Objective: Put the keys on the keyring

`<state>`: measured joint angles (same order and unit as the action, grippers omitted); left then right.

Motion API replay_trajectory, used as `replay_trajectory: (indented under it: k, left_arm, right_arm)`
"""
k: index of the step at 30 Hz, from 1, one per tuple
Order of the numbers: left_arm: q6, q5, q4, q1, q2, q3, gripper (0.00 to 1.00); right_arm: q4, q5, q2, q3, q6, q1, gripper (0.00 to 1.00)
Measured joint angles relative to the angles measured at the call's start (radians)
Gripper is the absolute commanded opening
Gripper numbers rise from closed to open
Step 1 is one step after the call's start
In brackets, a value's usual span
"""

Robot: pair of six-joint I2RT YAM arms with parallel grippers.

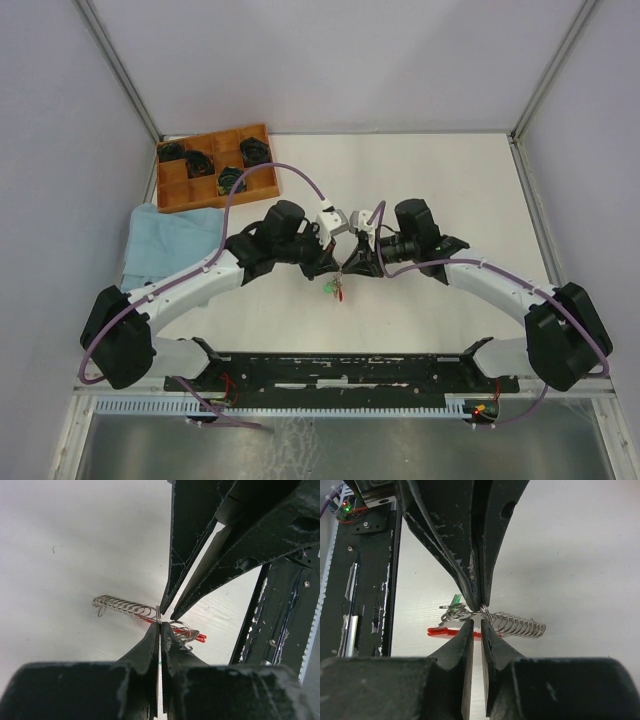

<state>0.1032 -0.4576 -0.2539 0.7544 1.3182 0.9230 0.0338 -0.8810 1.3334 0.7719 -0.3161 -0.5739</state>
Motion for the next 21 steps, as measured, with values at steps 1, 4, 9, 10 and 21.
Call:
replay_trajectory:
  k: [1, 4, 9, 10, 21]
  left_arm:
    - [0.001, 0.0, 0.0, 0.0, 0.001, 0.0, 0.03]
    - [0.007, 0.0, 0.002, 0.0, 0.002, 0.0, 0.03]
    - [0.008, 0.006, 0.006, 0.0, 0.002, 0.0, 0.03]
    - [0.008, 0.006, 0.006, 0.0, 0.002, 0.0, 0.03]
    - [0.016, -0.005, 0.008, 0.0, 0.003, 0.0, 0.03]
  right_arm:
    - [-0.005, 0.001, 0.001, 0.0, 0.003, 0.0, 0.18]
    - [-0.035, 0.0, 0.001, 0.0, 0.023, 0.004, 0.2]
    - [-0.073, -0.002, 0.001, -0.01, 0.051, 0.018, 0.23]
    - [-0.077, -0.002, 0.001, -0.013, 0.053, 0.021, 0.23]
    - [-0.086, -0.033, 0.003, -0.017, 0.058, 0.032, 0.23]
